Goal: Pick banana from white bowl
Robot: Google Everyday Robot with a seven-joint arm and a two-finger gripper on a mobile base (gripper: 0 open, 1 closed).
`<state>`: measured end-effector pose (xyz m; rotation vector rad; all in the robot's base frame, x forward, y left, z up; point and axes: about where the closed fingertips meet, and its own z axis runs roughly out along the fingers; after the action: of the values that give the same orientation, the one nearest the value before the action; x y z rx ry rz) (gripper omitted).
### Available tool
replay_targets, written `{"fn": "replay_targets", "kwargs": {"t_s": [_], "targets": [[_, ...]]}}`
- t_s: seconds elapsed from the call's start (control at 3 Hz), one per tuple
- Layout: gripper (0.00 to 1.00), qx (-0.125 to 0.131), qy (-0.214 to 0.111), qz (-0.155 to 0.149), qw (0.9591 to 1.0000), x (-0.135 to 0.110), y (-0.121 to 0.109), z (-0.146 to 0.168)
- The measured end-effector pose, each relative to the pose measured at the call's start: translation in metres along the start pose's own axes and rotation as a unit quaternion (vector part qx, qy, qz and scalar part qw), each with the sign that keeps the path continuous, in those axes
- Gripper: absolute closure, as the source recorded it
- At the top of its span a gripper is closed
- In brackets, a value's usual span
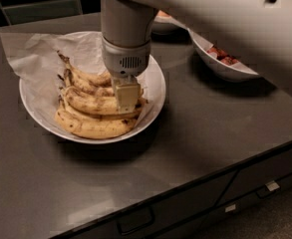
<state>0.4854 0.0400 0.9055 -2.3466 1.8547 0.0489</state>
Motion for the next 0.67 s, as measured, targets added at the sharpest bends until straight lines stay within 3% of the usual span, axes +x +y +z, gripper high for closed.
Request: {"fn": "replay_targets", "kwargs": {"t_s": [0.67], "targets": [[0.54,-0.002,0.005,-0.004,1.0,0.0038,-0.0015,0.008]]}}
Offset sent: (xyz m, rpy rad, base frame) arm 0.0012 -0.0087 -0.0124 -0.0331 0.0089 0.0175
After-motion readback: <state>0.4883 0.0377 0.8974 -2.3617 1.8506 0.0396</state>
